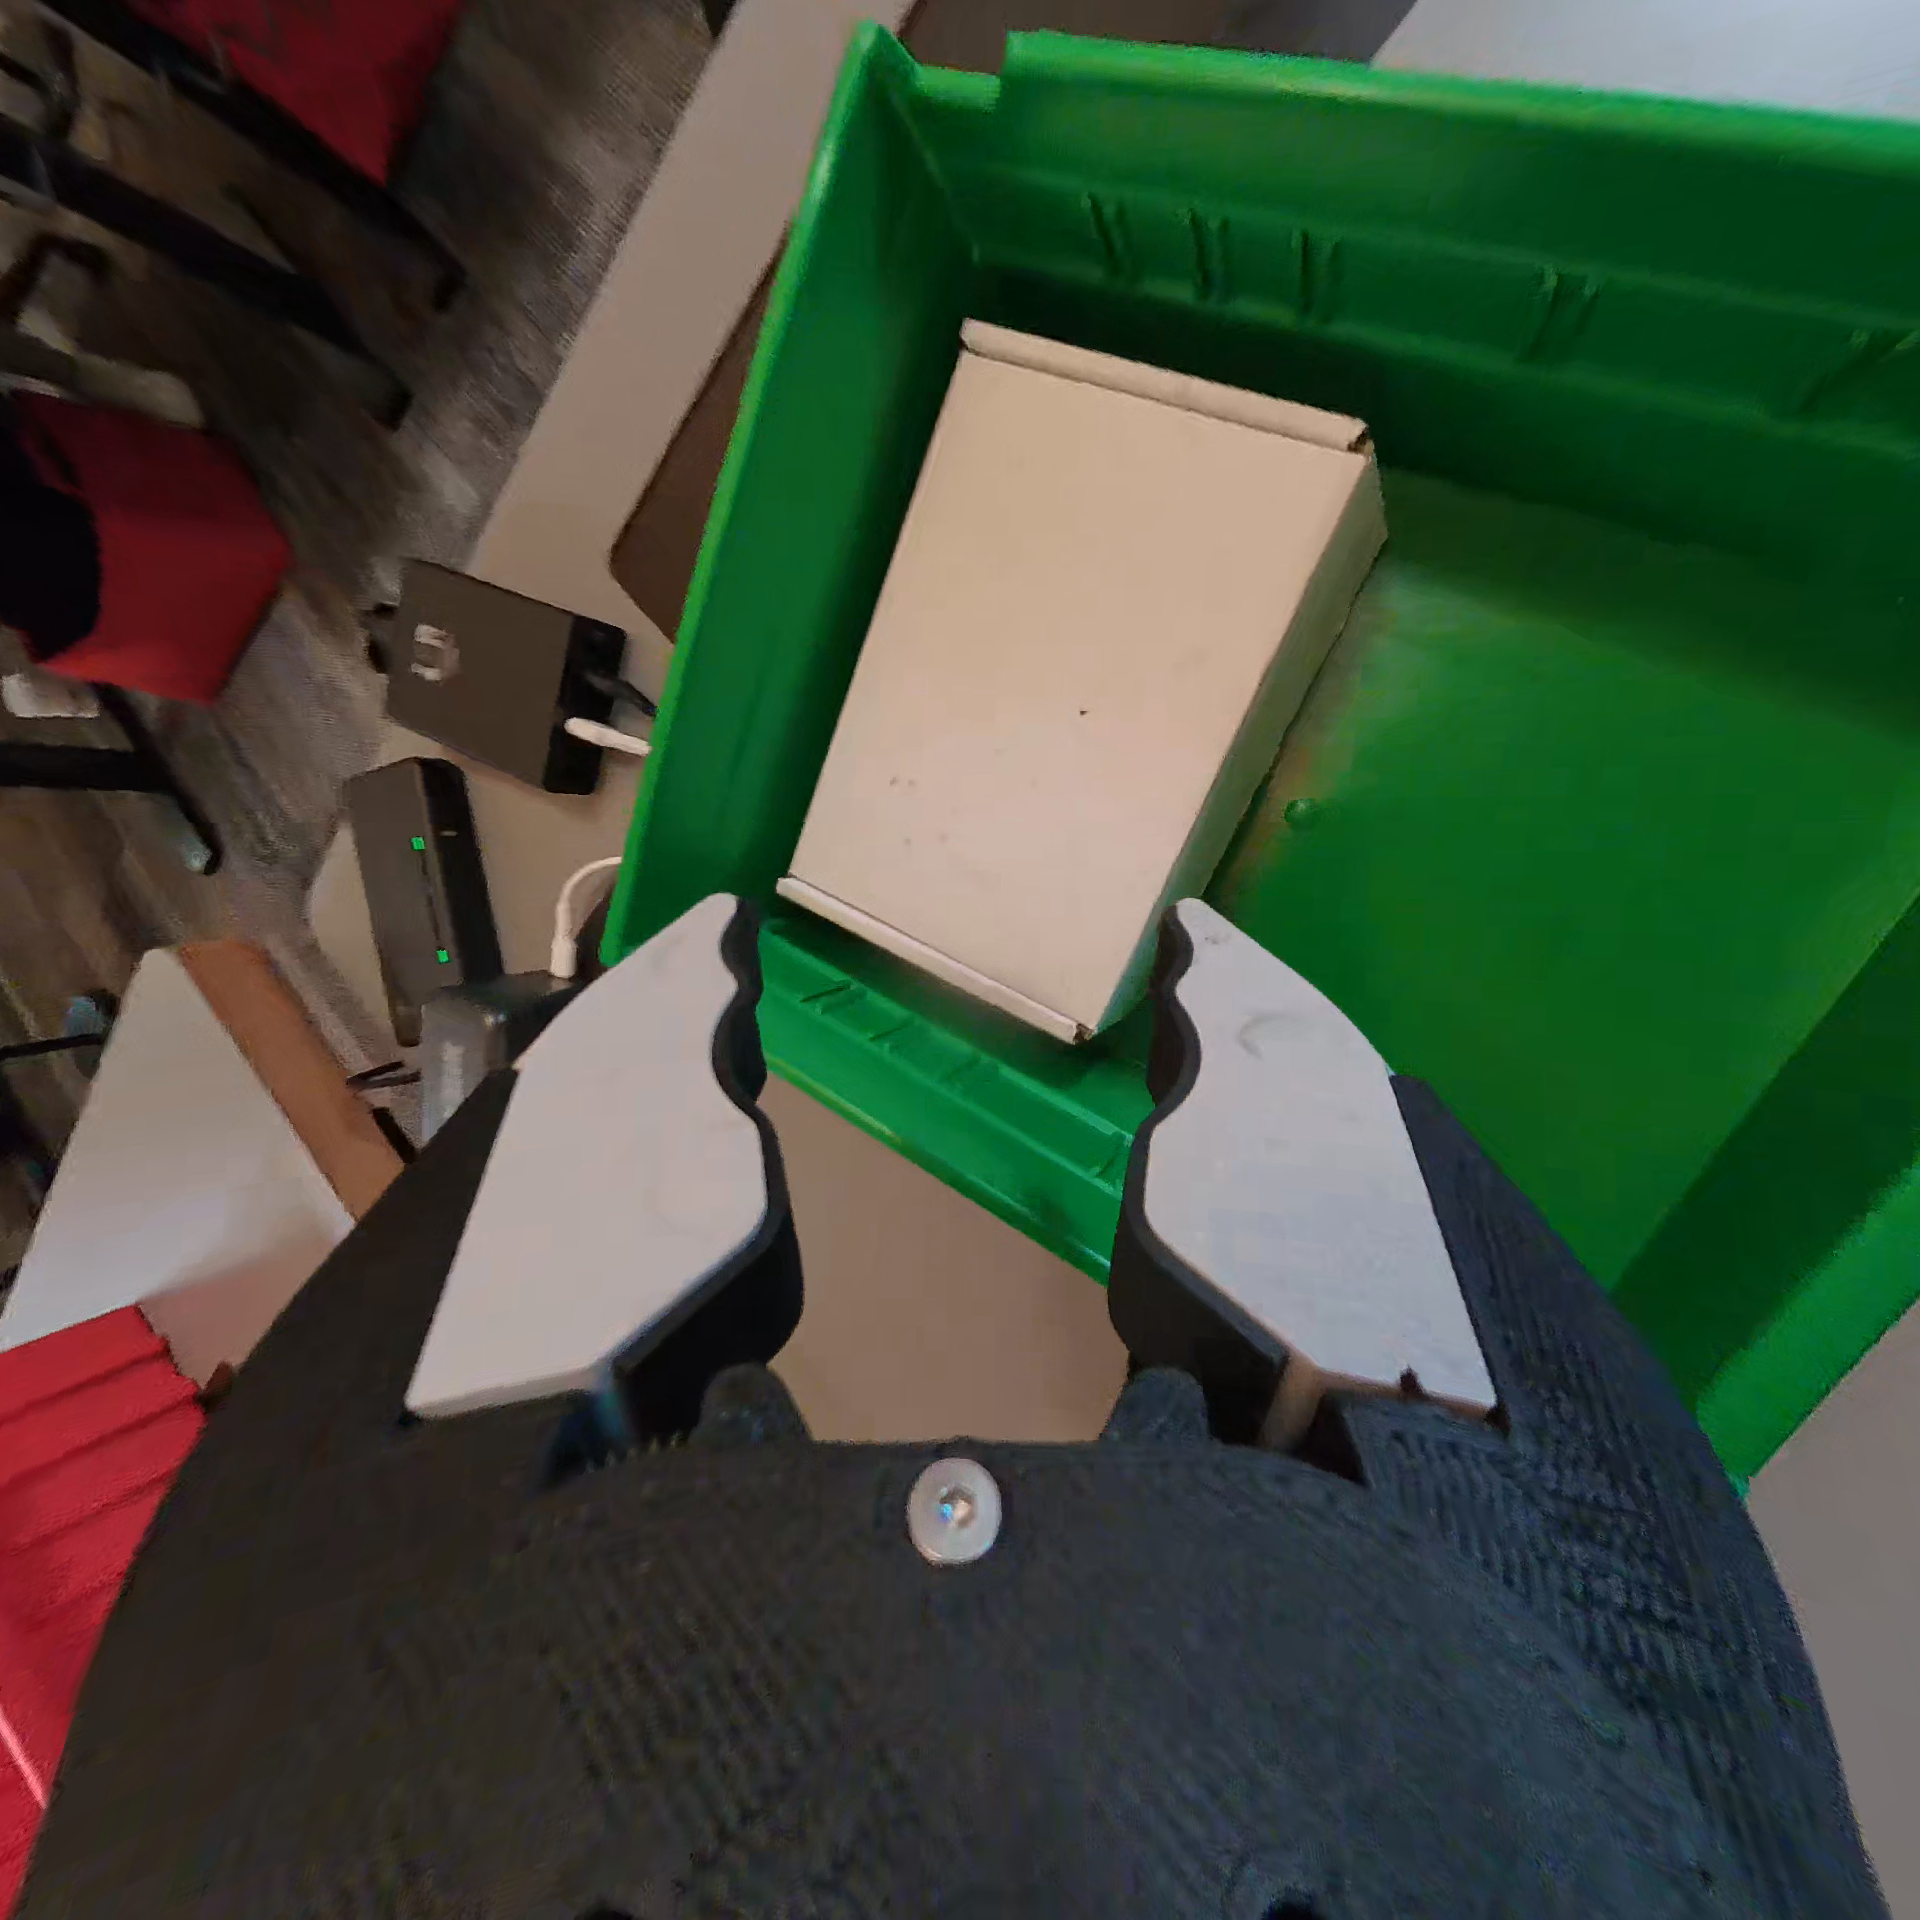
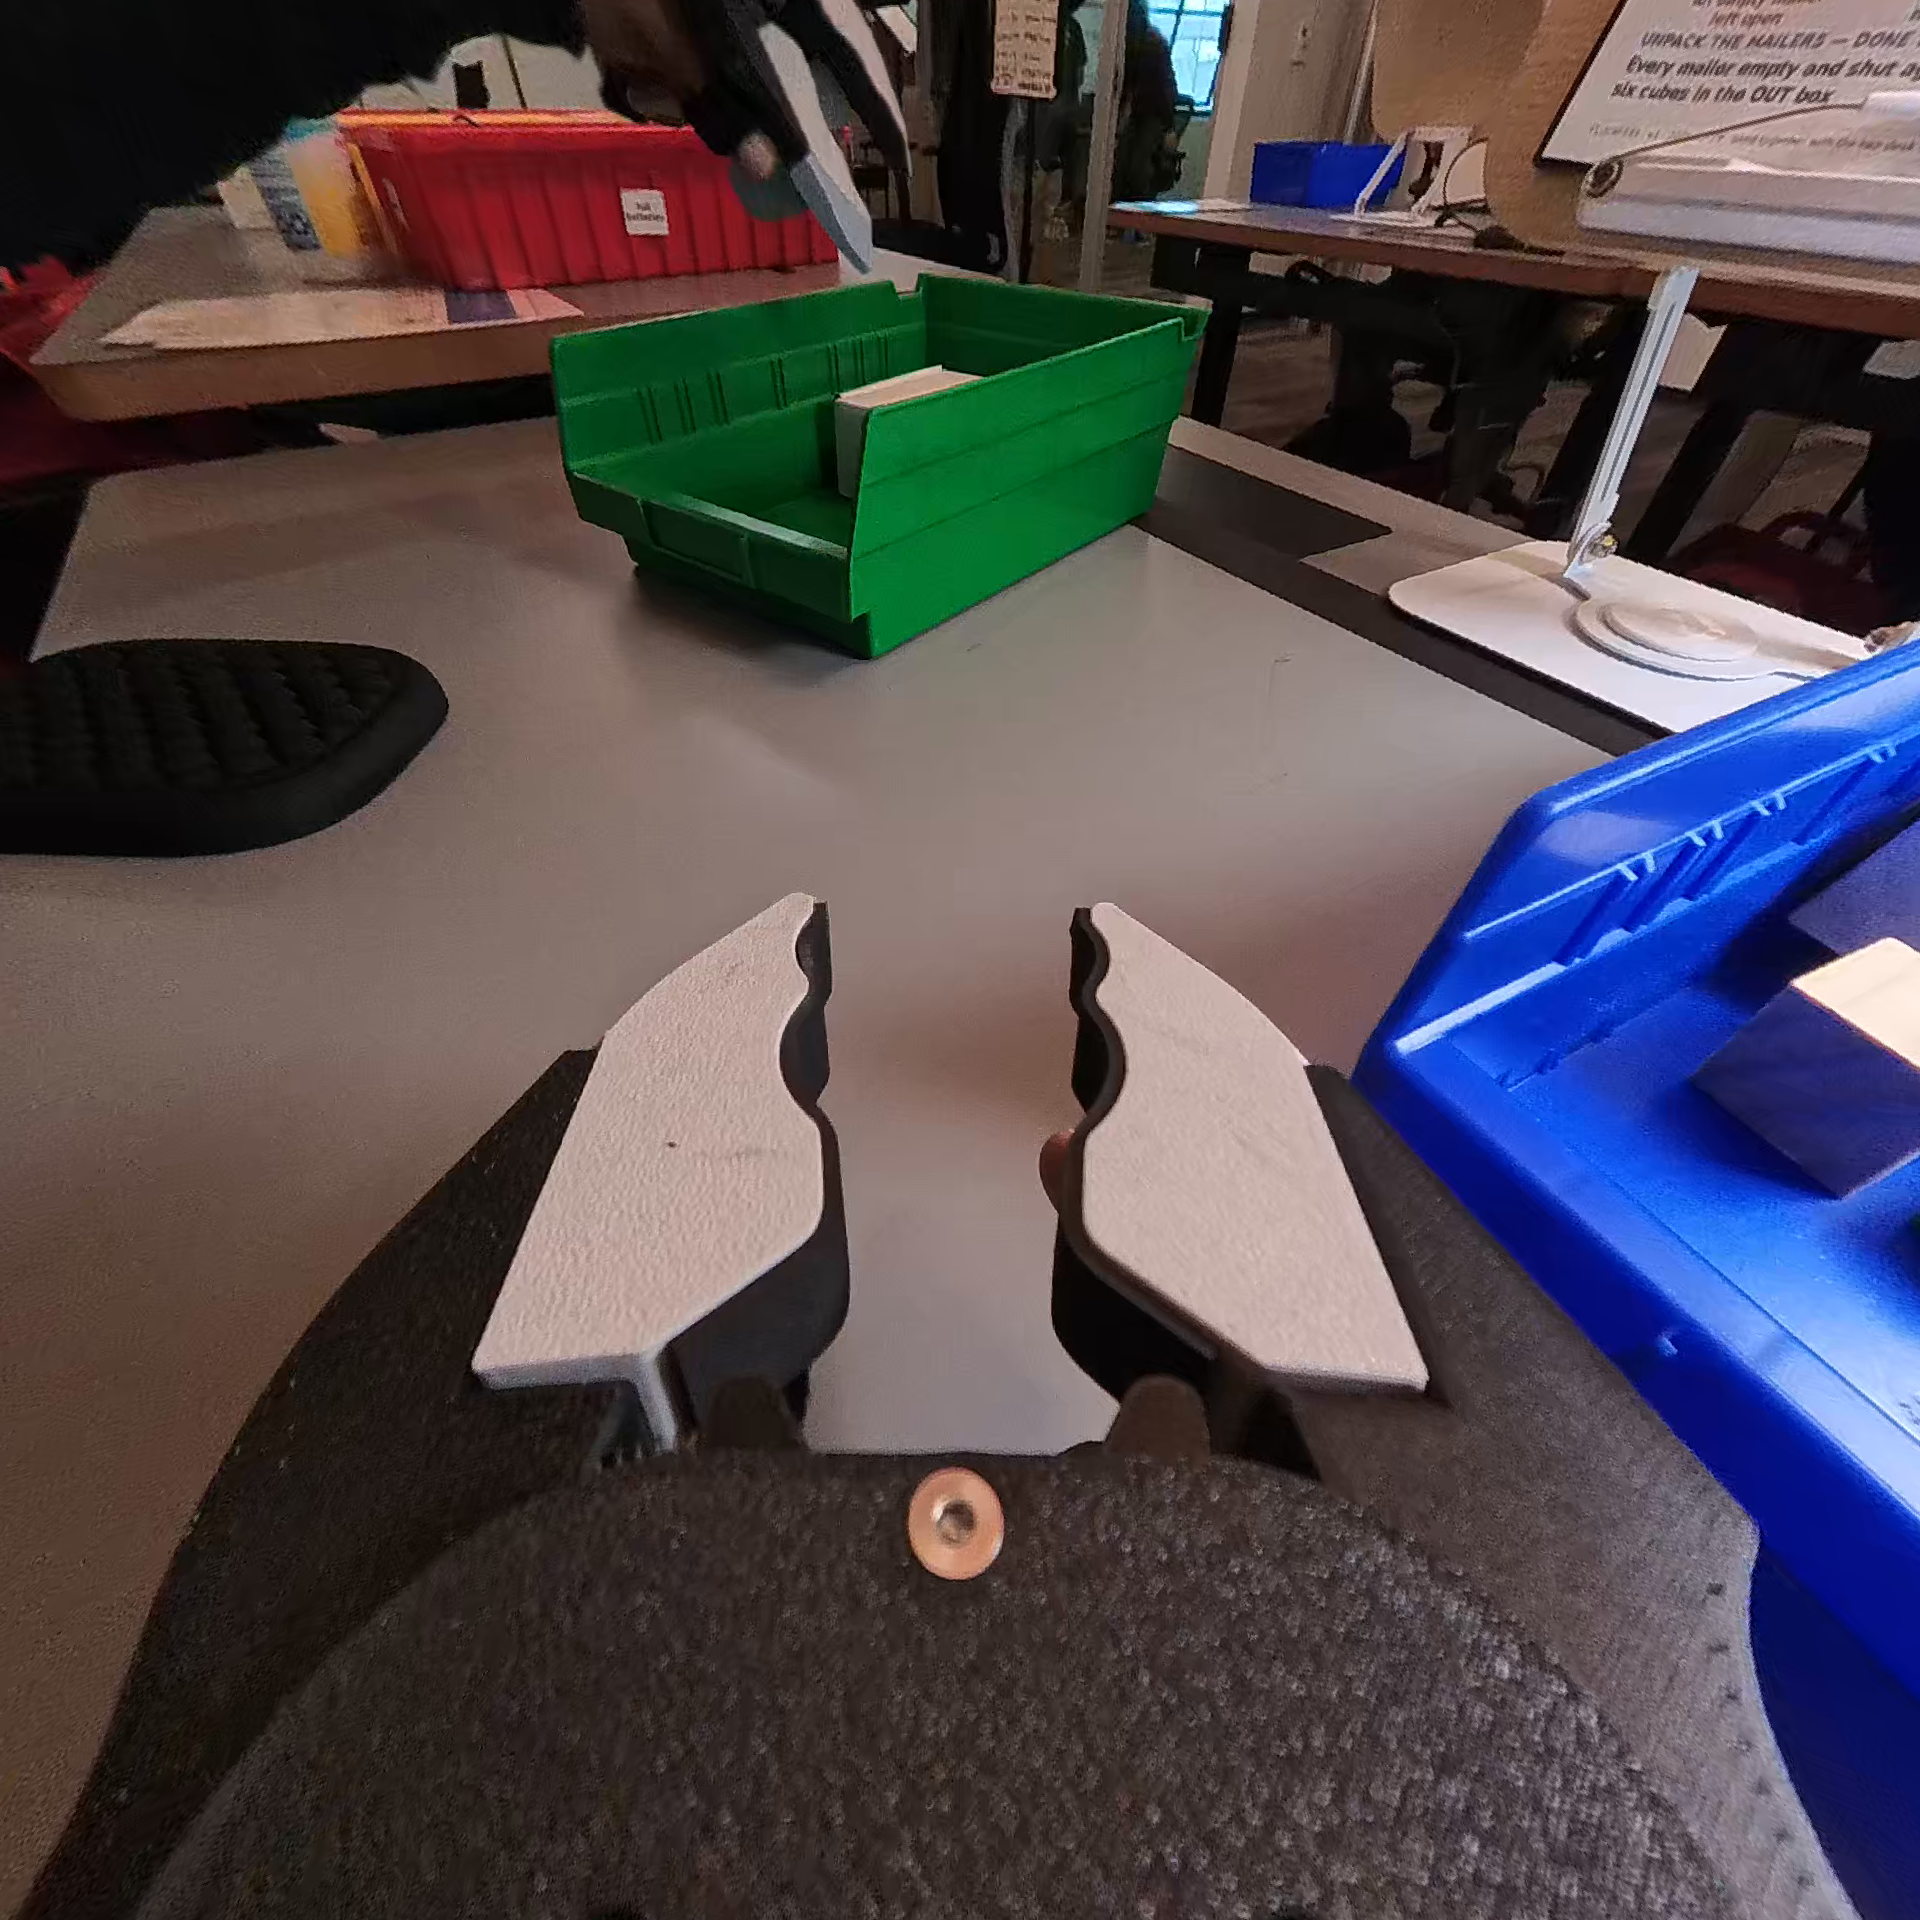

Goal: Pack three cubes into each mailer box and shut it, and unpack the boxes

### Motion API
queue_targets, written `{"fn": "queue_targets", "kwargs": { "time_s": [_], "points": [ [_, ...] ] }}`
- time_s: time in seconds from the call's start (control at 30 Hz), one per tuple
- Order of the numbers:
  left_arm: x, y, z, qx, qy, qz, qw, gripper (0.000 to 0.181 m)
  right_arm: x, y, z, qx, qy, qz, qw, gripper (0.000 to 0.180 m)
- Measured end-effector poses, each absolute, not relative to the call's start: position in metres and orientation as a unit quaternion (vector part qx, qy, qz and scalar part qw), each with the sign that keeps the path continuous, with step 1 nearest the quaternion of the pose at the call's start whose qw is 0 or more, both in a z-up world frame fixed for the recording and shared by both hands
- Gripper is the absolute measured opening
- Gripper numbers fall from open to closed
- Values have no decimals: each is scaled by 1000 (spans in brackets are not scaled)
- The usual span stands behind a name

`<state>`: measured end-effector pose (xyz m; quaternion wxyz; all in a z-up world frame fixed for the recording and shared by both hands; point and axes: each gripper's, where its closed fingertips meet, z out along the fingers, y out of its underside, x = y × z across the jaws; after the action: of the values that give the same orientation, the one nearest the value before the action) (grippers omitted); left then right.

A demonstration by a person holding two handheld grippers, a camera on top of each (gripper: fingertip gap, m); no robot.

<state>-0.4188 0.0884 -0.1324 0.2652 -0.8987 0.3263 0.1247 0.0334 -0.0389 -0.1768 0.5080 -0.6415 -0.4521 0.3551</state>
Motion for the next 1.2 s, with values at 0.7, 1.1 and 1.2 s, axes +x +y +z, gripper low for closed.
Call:
{"fn": "queue_targets", "kwargs": {
  "time_s": [0.7, 1.1, 1.2],
  "points": [
    [-434, 93, -211, -914, 394, 84, 53, 101, 34, -31, -189, -652, -458, 343, 498, 43],
    [-416, 122, -202, -900, 425, 83, 58, 104, 32, -32, -190, -653, -460, 347, 491, 41],
    [-407, 130, -219, -894, 439, 82, 37, 113, 35, -29, -190, -655, -457, 341, 495, 41]
  ]
}}
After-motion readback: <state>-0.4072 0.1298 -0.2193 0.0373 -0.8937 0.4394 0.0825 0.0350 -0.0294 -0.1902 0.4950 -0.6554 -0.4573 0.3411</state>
